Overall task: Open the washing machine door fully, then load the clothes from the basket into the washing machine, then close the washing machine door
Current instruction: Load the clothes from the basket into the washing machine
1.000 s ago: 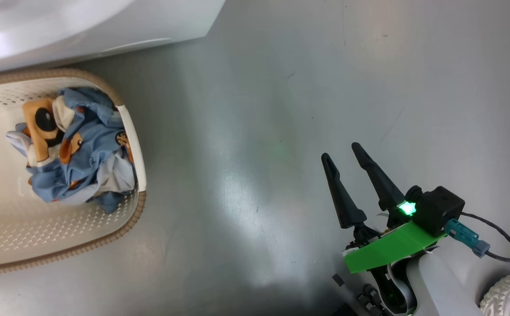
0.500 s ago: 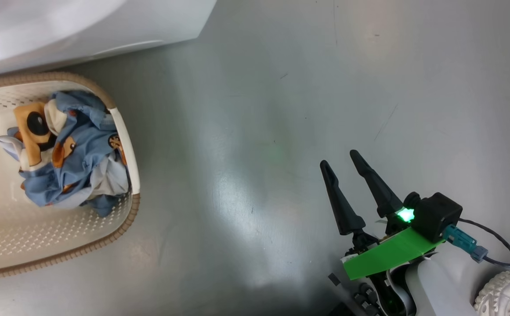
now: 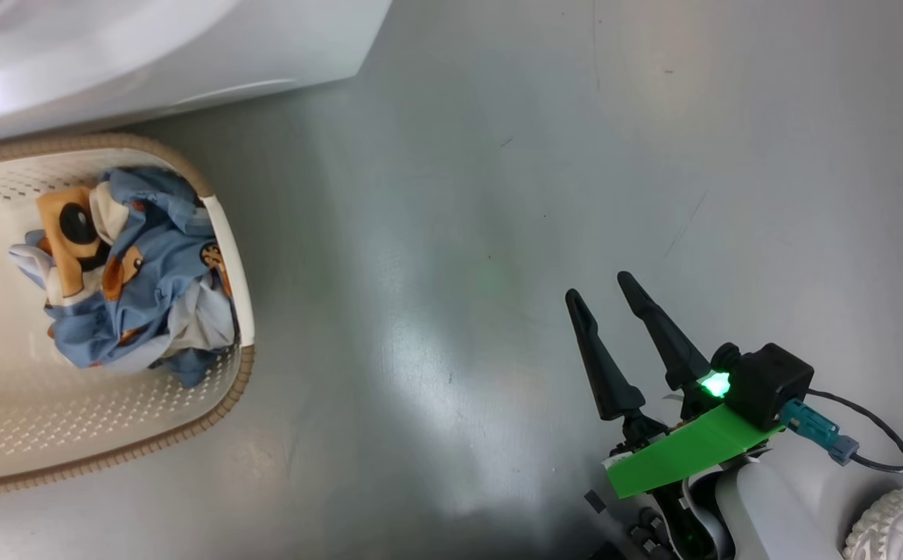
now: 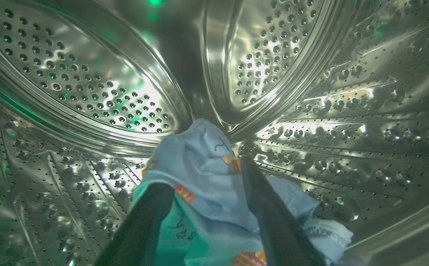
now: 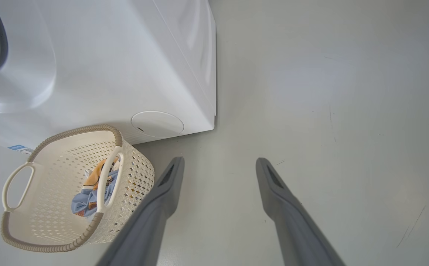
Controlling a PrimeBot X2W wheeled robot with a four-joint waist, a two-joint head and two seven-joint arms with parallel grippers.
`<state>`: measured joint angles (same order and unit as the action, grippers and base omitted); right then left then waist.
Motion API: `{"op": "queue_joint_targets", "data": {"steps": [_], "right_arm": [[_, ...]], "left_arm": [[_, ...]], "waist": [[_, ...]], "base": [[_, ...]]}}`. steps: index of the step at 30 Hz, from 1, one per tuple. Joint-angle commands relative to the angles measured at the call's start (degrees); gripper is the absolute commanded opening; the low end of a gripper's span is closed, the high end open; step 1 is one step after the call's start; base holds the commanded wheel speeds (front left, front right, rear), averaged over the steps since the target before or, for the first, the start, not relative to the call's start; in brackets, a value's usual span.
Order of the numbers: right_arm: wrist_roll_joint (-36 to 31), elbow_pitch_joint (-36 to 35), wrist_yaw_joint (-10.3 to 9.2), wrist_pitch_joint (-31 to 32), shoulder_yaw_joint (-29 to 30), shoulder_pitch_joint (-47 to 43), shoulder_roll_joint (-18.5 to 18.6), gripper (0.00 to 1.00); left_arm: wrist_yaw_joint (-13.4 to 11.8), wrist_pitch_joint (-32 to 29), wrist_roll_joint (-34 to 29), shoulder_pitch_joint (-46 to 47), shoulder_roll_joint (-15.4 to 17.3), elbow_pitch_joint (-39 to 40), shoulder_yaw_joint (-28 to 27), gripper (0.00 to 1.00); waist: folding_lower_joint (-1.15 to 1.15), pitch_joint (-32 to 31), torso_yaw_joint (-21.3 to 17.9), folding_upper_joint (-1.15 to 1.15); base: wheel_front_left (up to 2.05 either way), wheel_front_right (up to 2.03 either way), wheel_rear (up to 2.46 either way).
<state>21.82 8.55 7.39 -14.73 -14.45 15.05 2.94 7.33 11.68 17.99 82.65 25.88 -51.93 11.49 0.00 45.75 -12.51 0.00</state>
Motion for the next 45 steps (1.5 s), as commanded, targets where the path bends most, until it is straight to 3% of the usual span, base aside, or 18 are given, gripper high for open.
{"op": "queue_joint_targets", "data": {"steps": [1, 26, 34, 45], "right_arm": [[0.55, -0.67, 0.1, -0.27, -1.36, -1.88, -0.06, 1.0], [-1.05, 0.15, 0.1, -0.27, 2.13, 0.37, -0.06, 1.0], [-1.68, 0.73, 0.1, -0.27, 3.3, 0.64, -0.06, 1.0], [-2.5, 2.2, 0.1, -0.27, 5.33, -1.71, -0.06, 1.0]], "left_arm": [[0.04, 0.25, 0.19, 0.94, 2.62, 0.32, -0.16, 1.0], [-0.48, 3.19, 2.57, -6.51, -1.66, -0.12, 1.06, 1.0], [-1.21, 3.3, 3.36, -13.99, -2.23, 6.42, -0.94, 1.0], [-3.32, 3.31, 2.61, -33.26, -4.54, 20.57, -6.57, 1.0]], "waist": [[0.0, -0.27, 0.08, 0.0], [0.0, -5.62, 4.16, 0.0], [0.0, -8.87, 5.33, 0.0], [0.0, -18.2, 6.35, 0.0]], "base": [[0.0, 0.0, 0.0], [0.0, 0.0, 0.0], [0.0, 0.0, 0.0], [0.0, 0.0, 0.0]]}}
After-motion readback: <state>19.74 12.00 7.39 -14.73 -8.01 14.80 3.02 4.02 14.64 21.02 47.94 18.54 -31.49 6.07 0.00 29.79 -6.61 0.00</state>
